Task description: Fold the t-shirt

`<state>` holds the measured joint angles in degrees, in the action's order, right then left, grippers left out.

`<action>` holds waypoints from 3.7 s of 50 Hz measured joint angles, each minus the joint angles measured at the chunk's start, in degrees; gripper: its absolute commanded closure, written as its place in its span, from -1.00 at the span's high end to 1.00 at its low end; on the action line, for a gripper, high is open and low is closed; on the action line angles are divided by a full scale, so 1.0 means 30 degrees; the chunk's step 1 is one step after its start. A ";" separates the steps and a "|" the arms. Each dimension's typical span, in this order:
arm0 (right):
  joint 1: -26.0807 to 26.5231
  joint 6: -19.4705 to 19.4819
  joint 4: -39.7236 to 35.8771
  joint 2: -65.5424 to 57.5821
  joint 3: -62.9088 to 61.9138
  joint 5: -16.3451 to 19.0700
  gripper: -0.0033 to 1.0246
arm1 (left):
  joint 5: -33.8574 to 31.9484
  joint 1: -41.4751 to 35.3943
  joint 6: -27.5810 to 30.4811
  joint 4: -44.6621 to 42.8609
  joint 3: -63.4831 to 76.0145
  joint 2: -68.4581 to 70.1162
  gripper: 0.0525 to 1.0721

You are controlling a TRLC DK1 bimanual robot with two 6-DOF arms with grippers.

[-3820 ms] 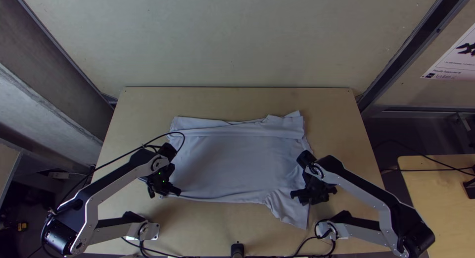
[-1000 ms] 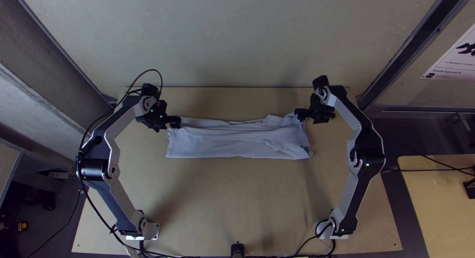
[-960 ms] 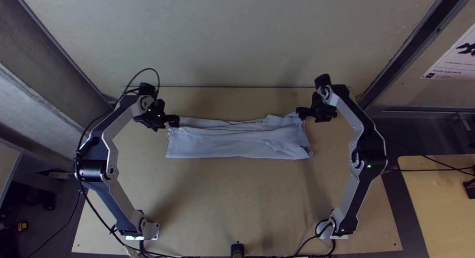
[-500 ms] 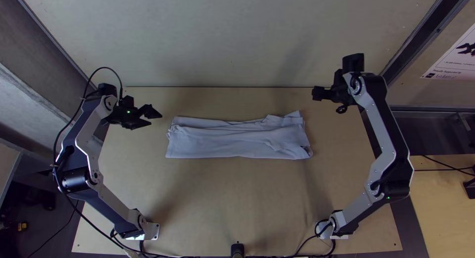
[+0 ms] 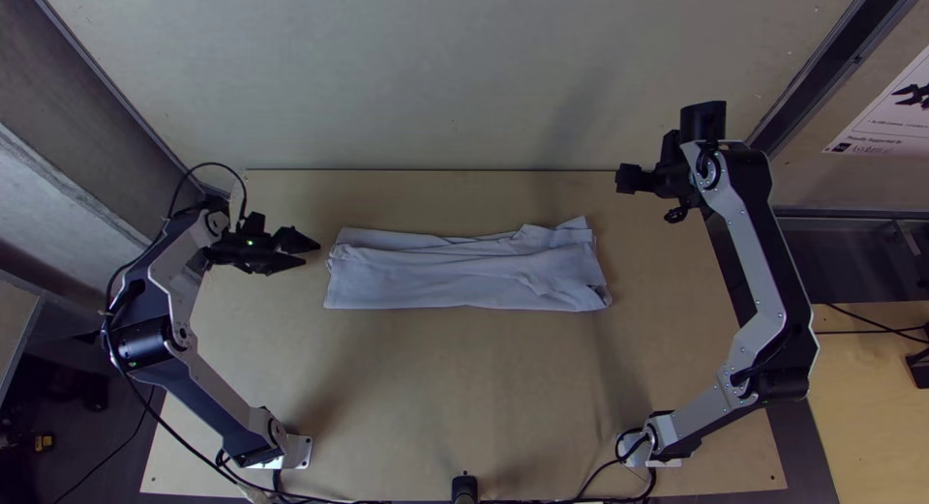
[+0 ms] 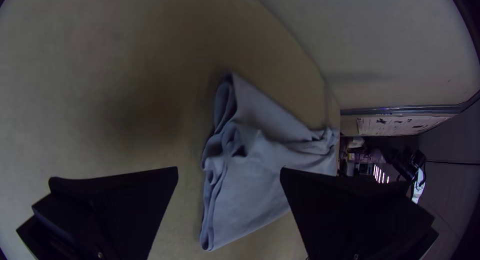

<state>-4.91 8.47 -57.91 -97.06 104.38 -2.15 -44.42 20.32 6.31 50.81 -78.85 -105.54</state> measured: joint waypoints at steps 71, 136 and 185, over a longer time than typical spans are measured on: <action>-0.1508 0.0386 0.0976 0.1362 -0.4714 -0.0627 0.88 | 0.8626 -0.9821 -0.6637 -0.6127 0.0372 -0.0780 -0.95; -0.2353 0.1304 0.2084 0.1501 -0.5319 -0.1304 0.88 | 2.4145 -0.7628 0.5384 -0.0852 -0.1377 0.5646 -0.95; -0.1829 0.1304 0.2601 0.1501 -0.6302 -0.1370 0.88 | 0.8721 -1.4877 -0.8466 0.5479 -1.2772 -0.4080 0.92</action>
<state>-10.39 12.38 -50.11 -92.55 85.47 -6.26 -18.26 -24.32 -19.09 67.24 -117.16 -117.78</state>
